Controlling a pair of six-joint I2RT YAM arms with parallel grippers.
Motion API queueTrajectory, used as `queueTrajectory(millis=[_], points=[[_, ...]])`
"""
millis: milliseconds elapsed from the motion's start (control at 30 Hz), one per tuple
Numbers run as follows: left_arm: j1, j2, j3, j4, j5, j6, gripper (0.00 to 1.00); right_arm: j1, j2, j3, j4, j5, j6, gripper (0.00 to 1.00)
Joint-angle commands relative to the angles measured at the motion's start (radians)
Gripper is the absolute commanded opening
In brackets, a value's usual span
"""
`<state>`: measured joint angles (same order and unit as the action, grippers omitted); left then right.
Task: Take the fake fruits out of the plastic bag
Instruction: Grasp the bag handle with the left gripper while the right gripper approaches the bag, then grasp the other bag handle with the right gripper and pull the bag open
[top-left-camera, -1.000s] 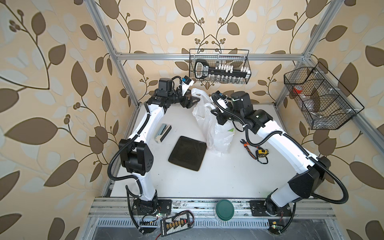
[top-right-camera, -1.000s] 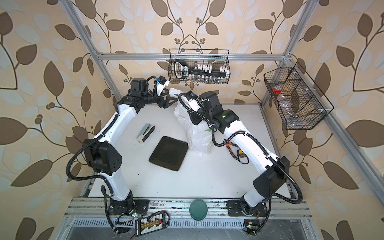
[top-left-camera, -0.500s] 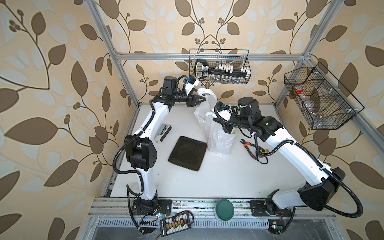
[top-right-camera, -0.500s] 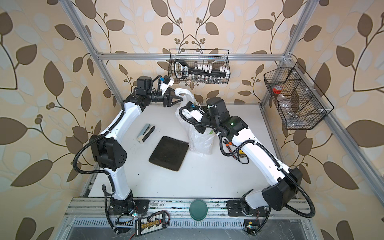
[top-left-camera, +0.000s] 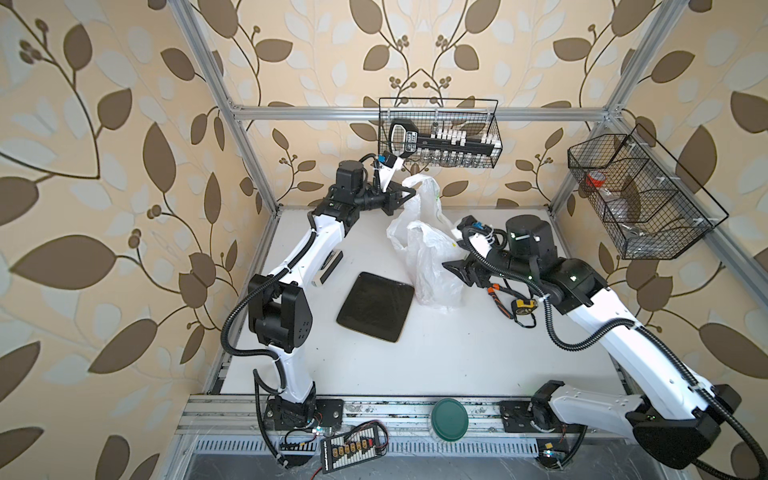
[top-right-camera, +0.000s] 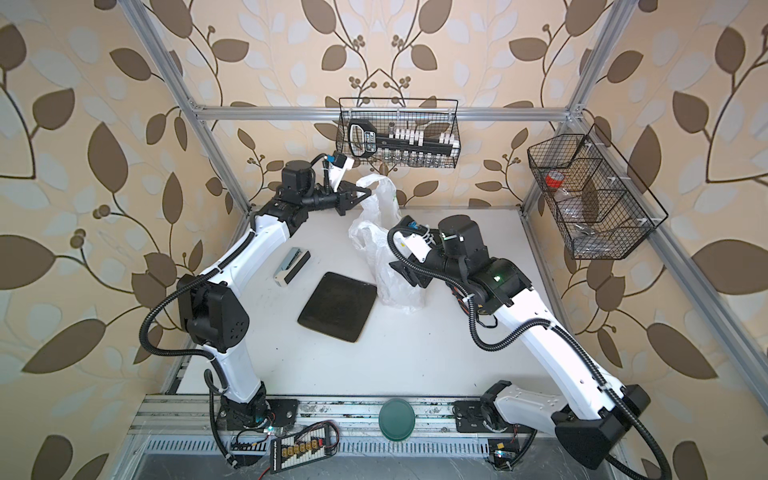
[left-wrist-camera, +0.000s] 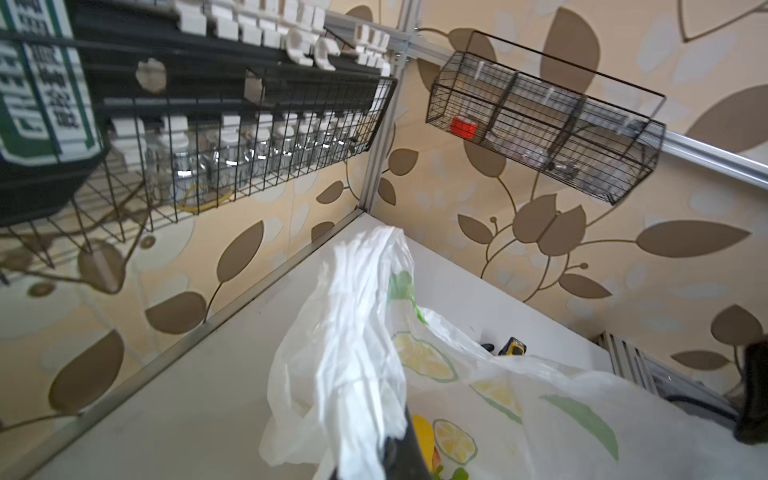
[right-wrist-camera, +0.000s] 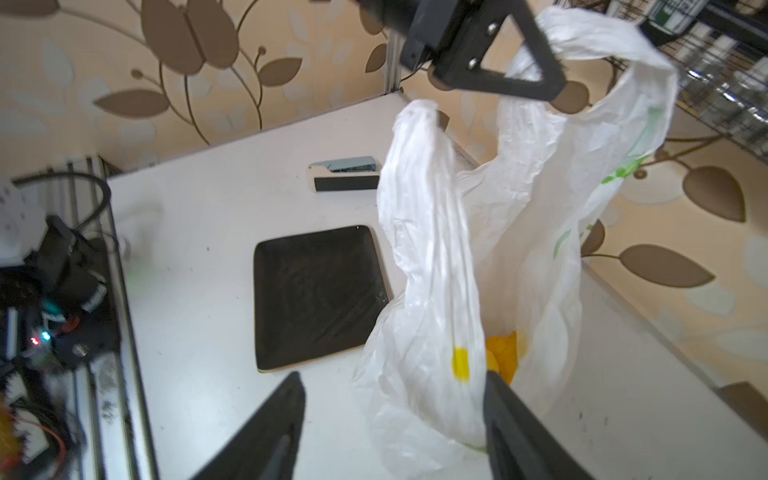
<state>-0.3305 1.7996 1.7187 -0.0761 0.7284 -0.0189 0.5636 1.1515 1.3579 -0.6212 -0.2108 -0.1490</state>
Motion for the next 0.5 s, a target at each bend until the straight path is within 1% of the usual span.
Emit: queueTrajectory(millis=[0, 100, 133, 200, 333, 400, 433, 467], points=[[-0.065, -0.149, -0.084, 0.085, -0.276, -0.163, 0.0, -0.001, -0.048, 0.061, -0.04, 0.082, 0.423, 0.74], [-0.112, -0.224, -0.187, 0.128, -0.389, -0.25, 0.0, -0.004, -0.068, 0.121, -0.118, 0.137, 0.726, 0.74], [-0.127, -0.244, -0.208, 0.131, -0.422, -0.267, 0.0, -0.004, -0.068, 0.131, -0.139, 0.132, 0.793, 0.74], [-0.151, -0.282, -0.252, 0.133, -0.483, -0.313, 0.0, -0.005, -0.063, 0.15, -0.186, 0.119, 0.926, 0.78], [-0.183, -0.34, -0.317, 0.133, -0.554, -0.389, 0.0, -0.015, -0.032, 0.161, -0.228, 0.143, 1.059, 0.82], [-0.197, -0.351, -0.34, 0.133, -0.579, -0.414, 0.0, -0.049, -0.011, 0.149, -0.238, 0.156, 1.132, 0.83], [-0.203, -0.378, -0.349, 0.133, -0.584, -0.423, 0.0, -0.071, -0.001, 0.138, -0.236, 0.156, 1.154, 0.84], [-0.211, -0.39, -0.356, 0.133, -0.587, -0.427, 0.0, -0.089, 0.013, 0.13, -0.235, 0.158, 1.179, 0.86]])
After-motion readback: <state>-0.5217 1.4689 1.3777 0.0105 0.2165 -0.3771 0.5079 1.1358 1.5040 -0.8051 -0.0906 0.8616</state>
